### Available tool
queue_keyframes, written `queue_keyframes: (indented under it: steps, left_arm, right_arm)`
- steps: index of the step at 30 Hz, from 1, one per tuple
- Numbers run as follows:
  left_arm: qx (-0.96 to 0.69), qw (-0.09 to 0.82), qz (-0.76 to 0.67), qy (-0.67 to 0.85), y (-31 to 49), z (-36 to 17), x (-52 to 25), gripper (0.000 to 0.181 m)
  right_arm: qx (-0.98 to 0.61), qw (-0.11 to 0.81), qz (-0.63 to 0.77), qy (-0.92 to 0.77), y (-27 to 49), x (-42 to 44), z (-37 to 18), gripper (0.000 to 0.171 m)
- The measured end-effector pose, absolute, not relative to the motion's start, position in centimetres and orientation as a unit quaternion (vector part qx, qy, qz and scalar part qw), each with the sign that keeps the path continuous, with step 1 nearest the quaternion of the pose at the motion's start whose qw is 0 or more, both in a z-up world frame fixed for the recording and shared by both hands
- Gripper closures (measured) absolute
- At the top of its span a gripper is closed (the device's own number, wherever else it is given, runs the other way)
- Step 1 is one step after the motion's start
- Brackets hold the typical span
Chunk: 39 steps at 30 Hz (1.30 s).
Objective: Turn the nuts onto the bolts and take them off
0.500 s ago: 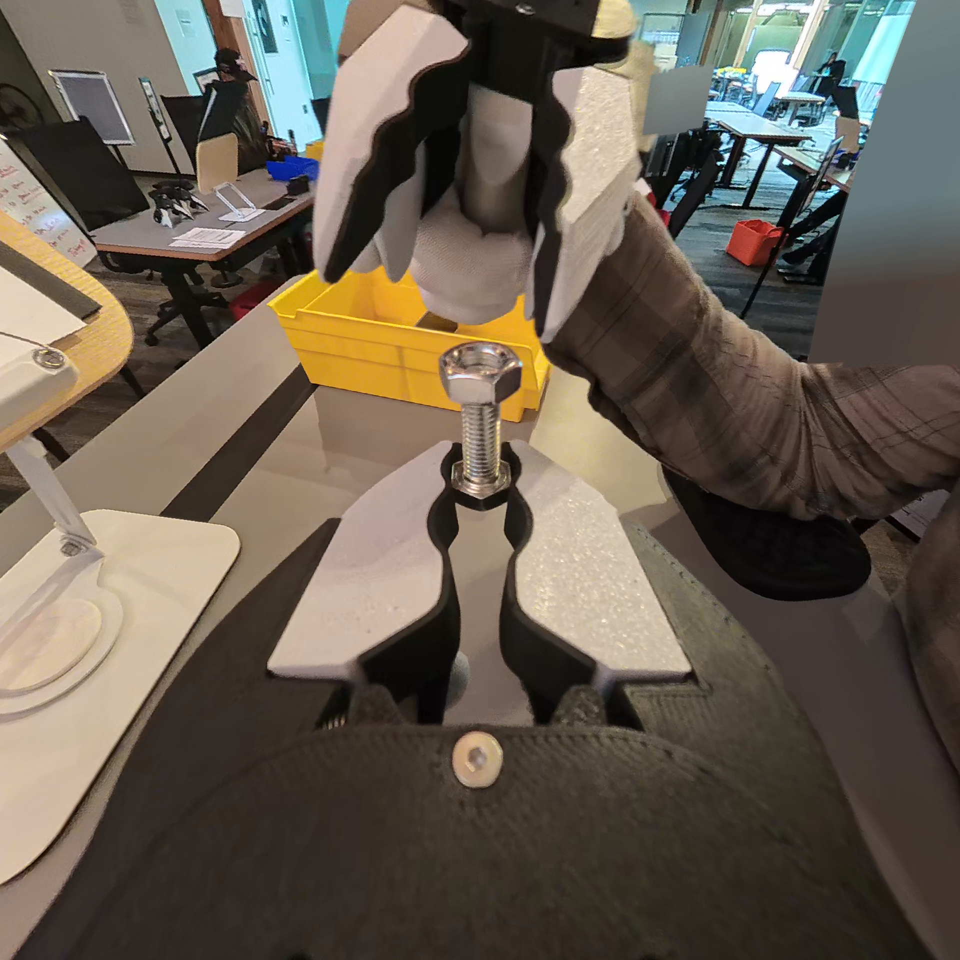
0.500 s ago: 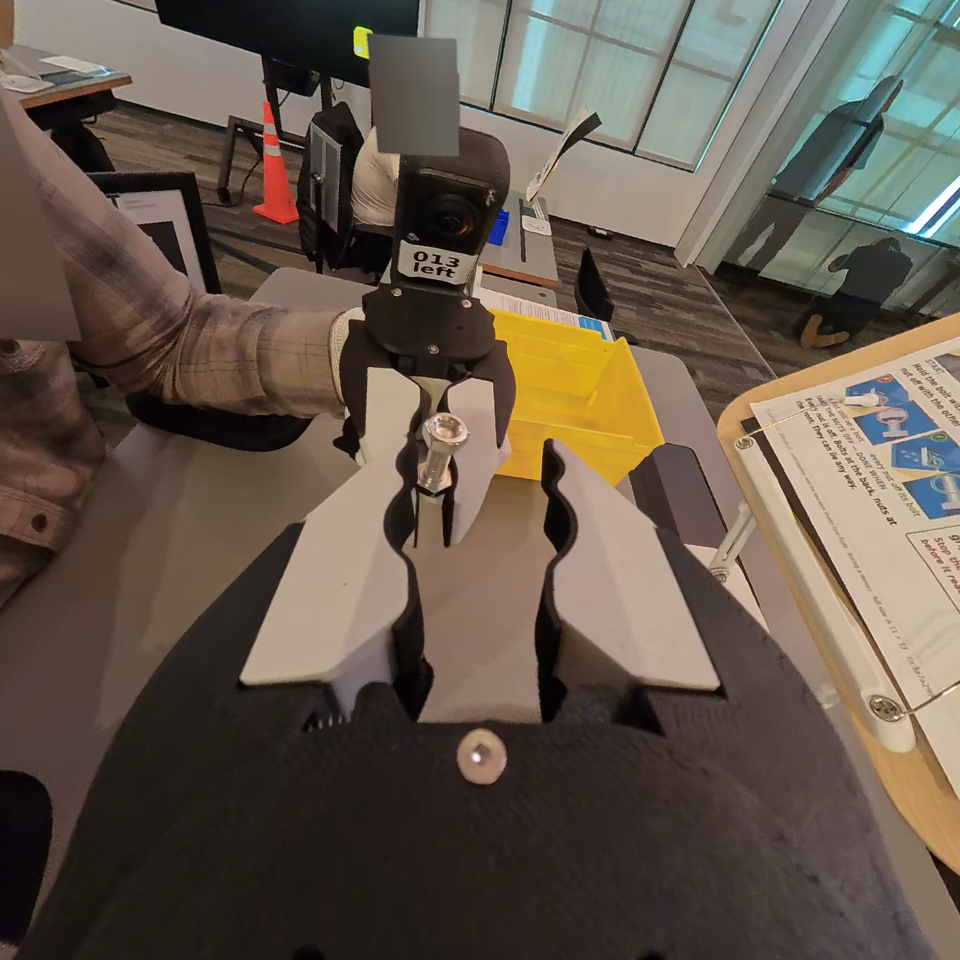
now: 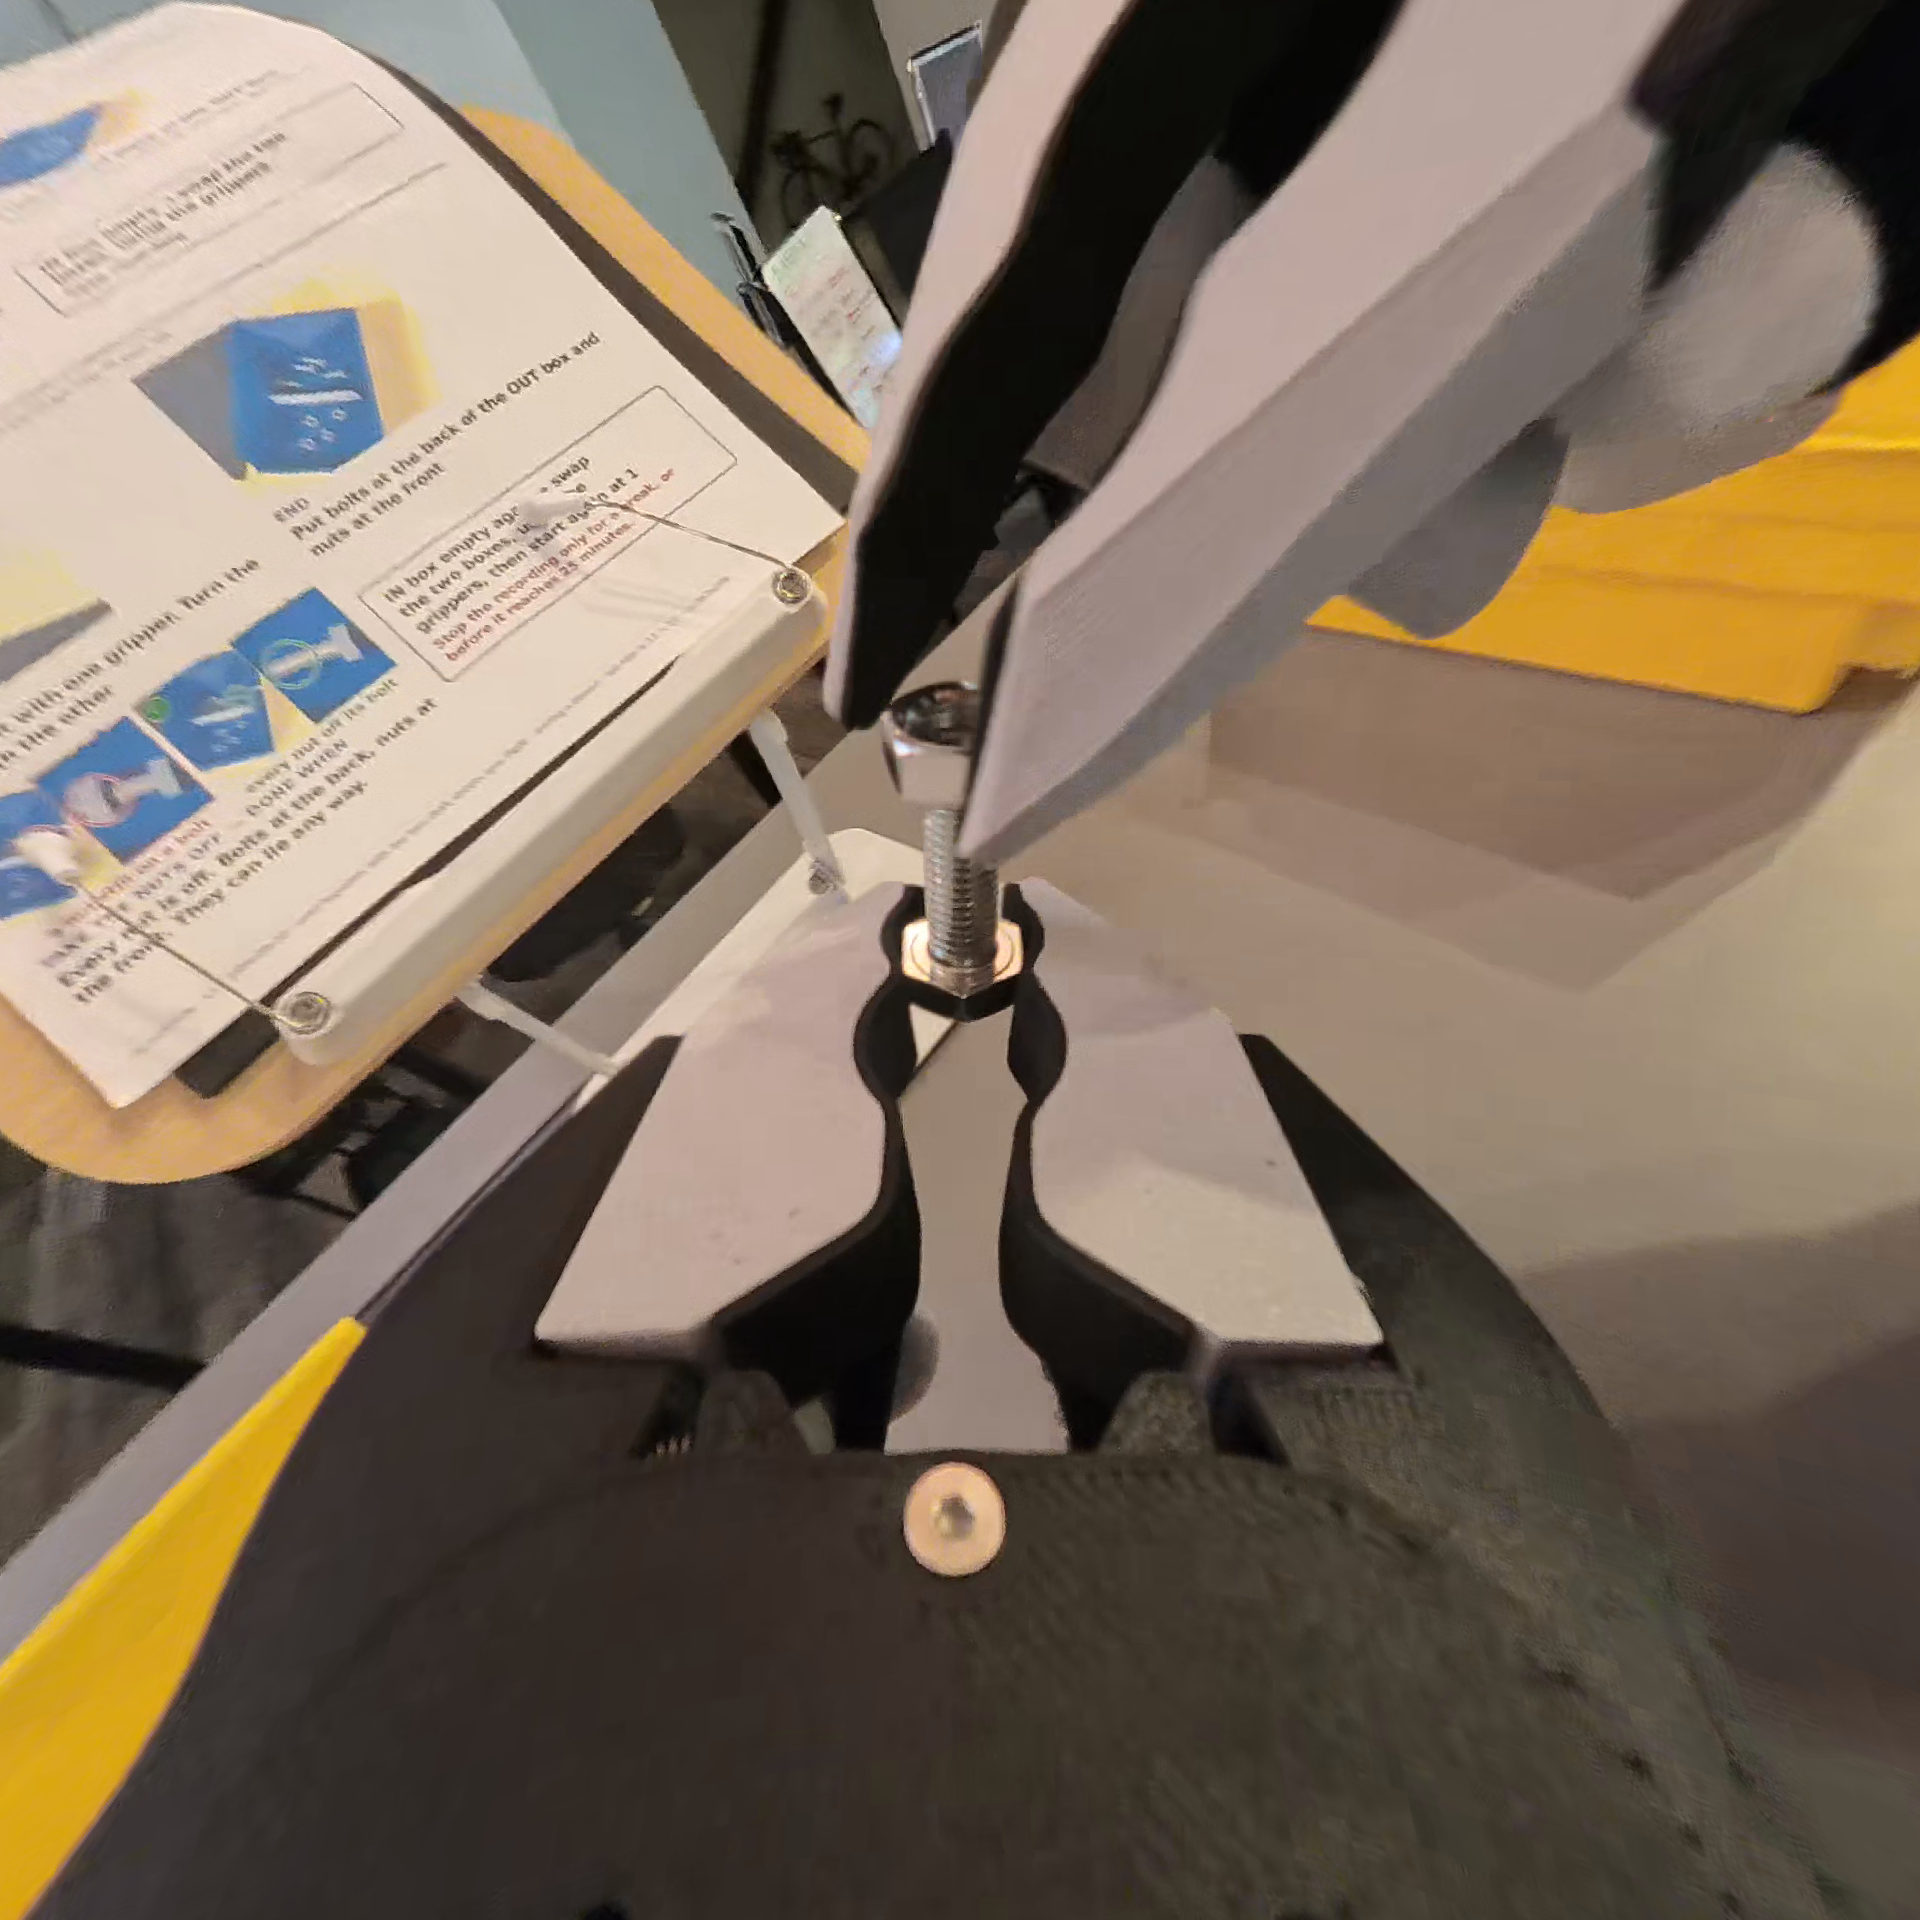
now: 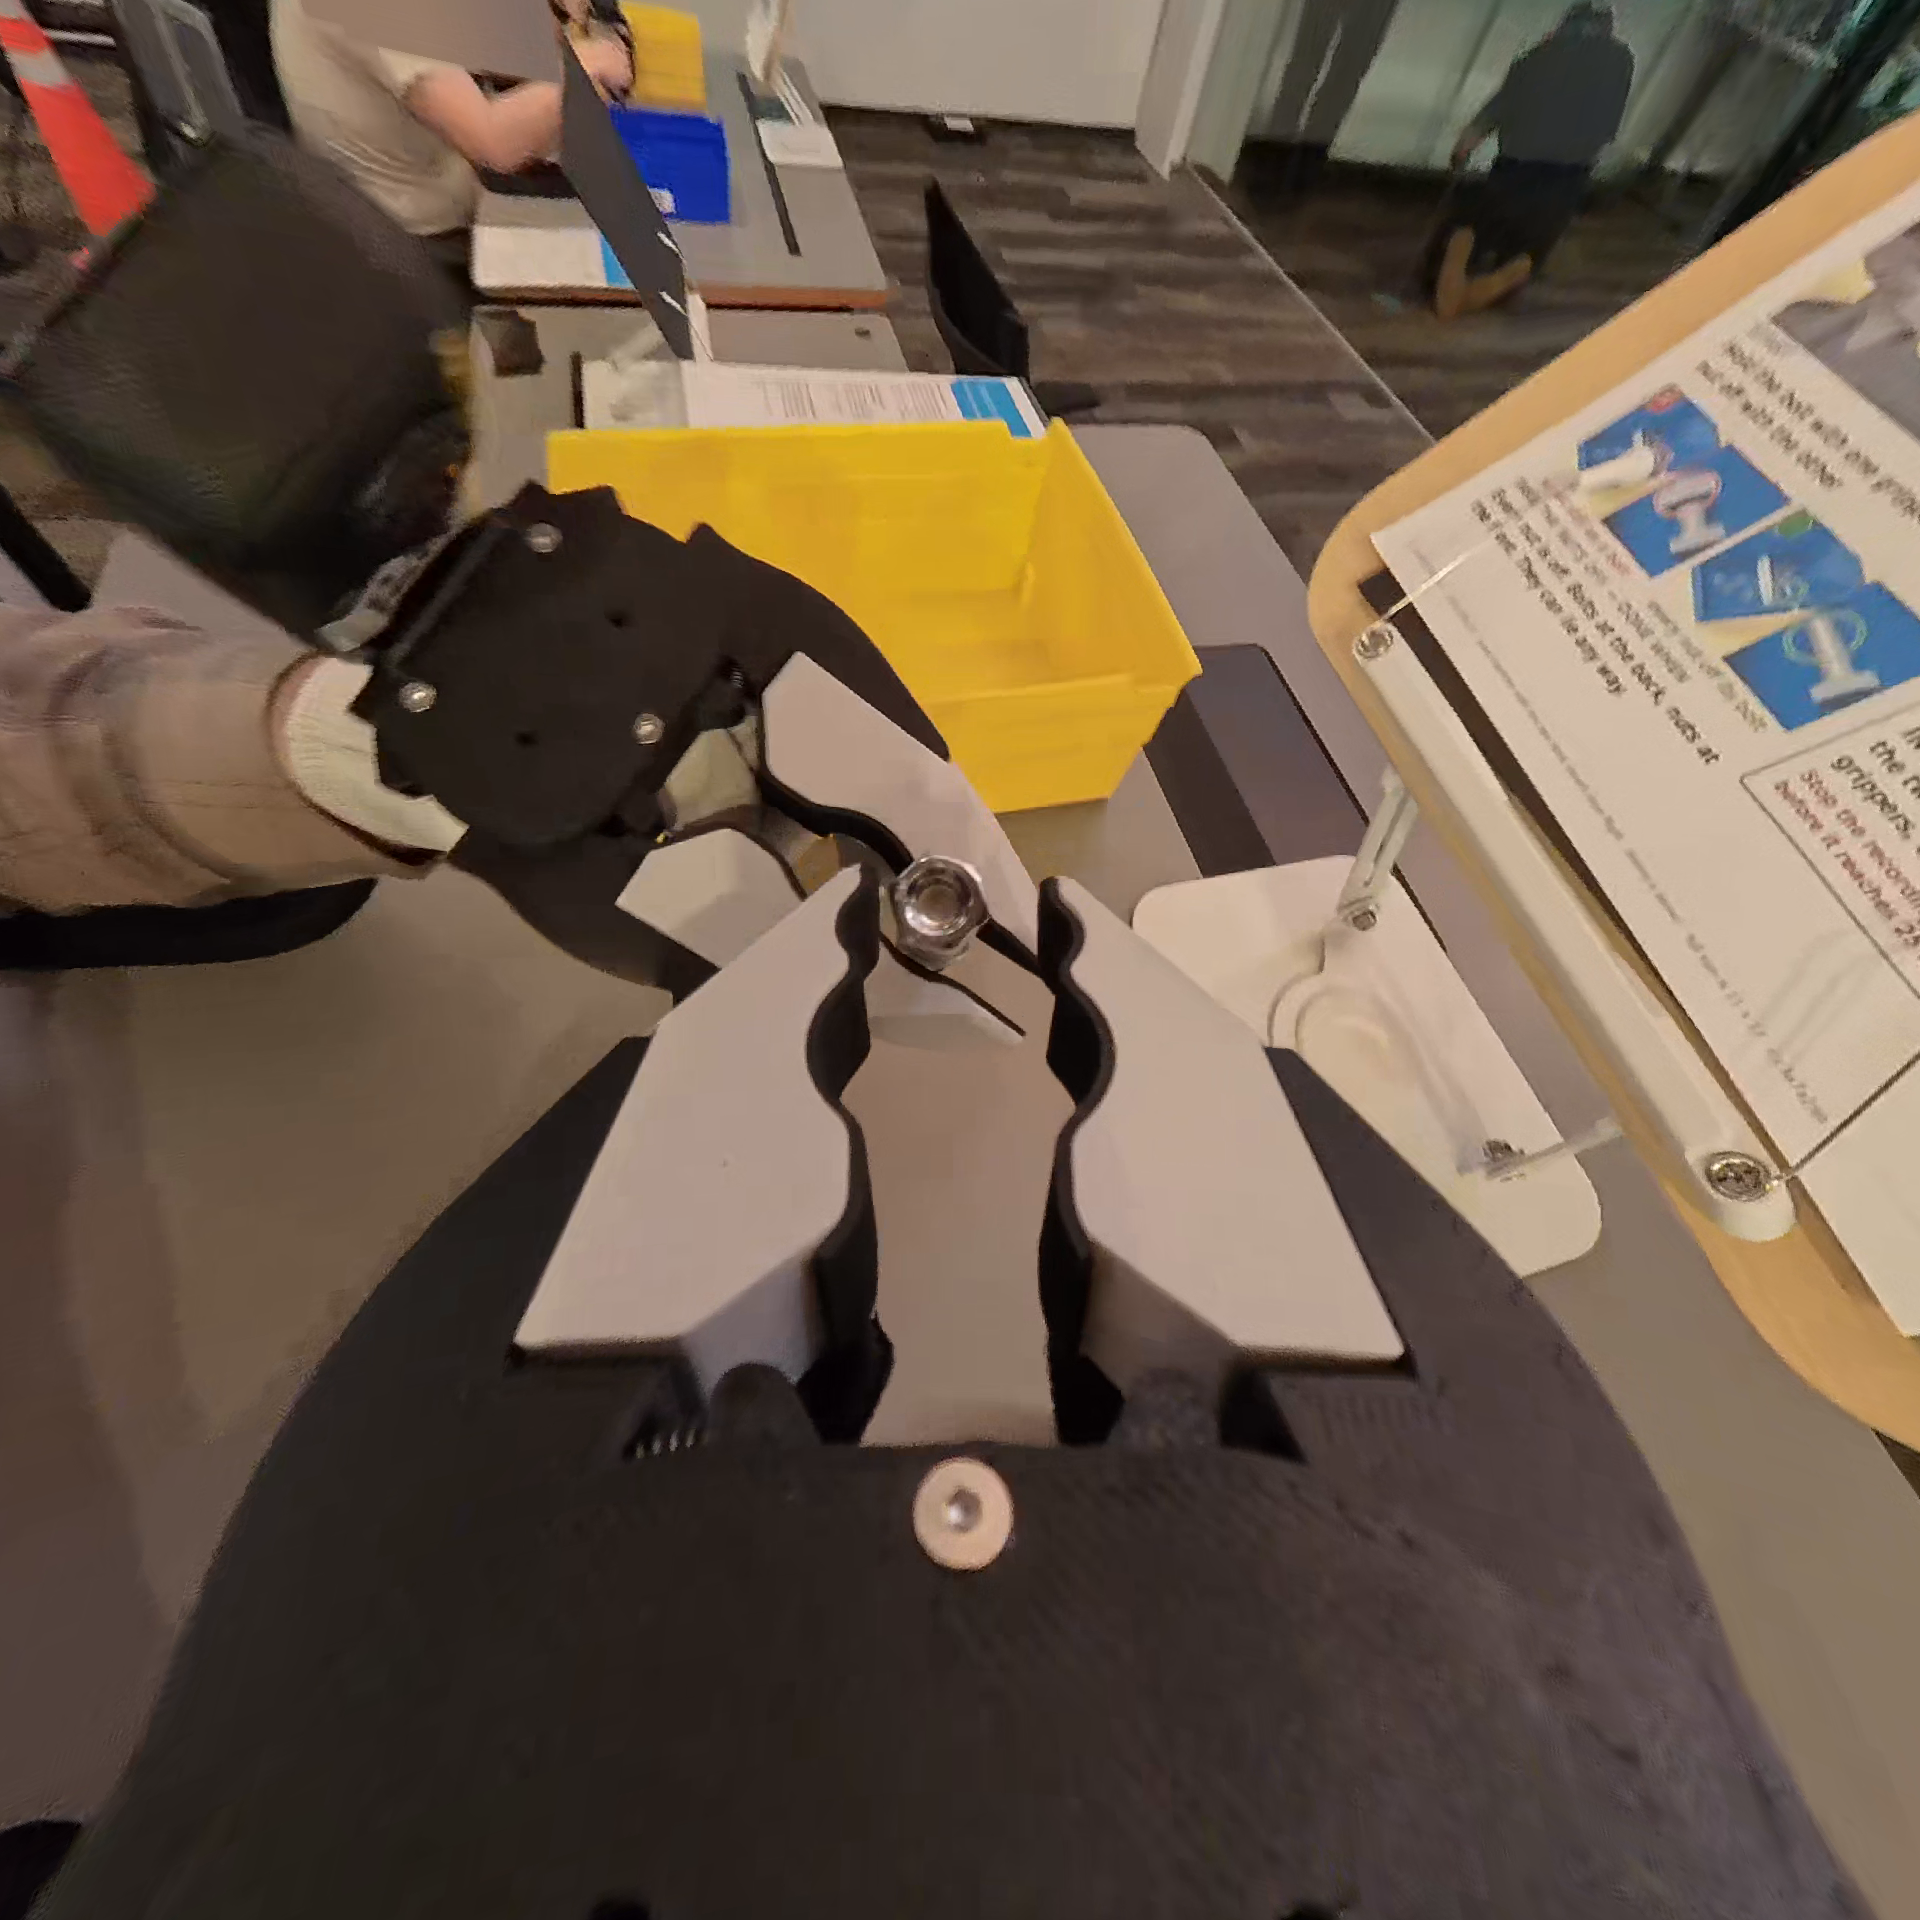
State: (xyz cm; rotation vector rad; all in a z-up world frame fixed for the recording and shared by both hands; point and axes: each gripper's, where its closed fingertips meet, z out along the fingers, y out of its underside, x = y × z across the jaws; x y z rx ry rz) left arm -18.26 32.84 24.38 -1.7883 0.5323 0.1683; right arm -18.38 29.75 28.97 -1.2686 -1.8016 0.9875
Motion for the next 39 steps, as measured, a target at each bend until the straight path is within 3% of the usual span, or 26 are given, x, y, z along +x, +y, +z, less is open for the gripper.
queue_keyframes:
  steps: [3, 18, 20, 23, 28, 33, 39]
  left_arm:
    - [-0.769, 0.59, 0.08, 0.232, 32.9, 24.1, -18.2, 0.167]
    - [-0.751, 0.571, -0.047, 0.33, 30.4, 24.2, -14.6, 0.167]
    - [-0.751, 0.582, -0.057, 0.308, 30.7, 24.6, -14.8, 0.167]
    - [-0.752, 0.601, -0.073, 0.261, 31.3, 25.4, -15.9, 0.167]
    - [-0.767, 0.606, 0.004, 0.211, 32.5, 25.1, -18.7, 0.167]
    - [-0.77, 0.591, 0.132, 0.203, 33.3, 24.3, -20.8, 0.167]
    - [-0.766, 0.584, 0.181, 0.2, 33.6, 24.0, -21.4, 0.167]
  right_arm:
    - [-0.487, 0.348, 0.388, -0.701, 29.4, -18.7, 28.7, 0.155]
    - [-0.368, 0.374, 0.334, -0.783, 26.8, -16.2, 28.8, 0.155]
    - [-0.372, 0.384, 0.329, -0.778, 27.2, -16.3, 28.9, 0.126]
    - [-0.393, 0.392, 0.353, -0.753, 27.9, -16.7, 29.8, 0.123]
    - [-0.466, 0.393, 0.362, -0.705, 29.5, -18.2, 30.2, 0.139]
    - [-0.518, 0.363, 0.387, -0.671, 29.9, -19.7, 29.3, 0.143]
    - [-0.537, 0.353, 0.374, -0.669, 30.4, -20.3, 28.0, 0.155]
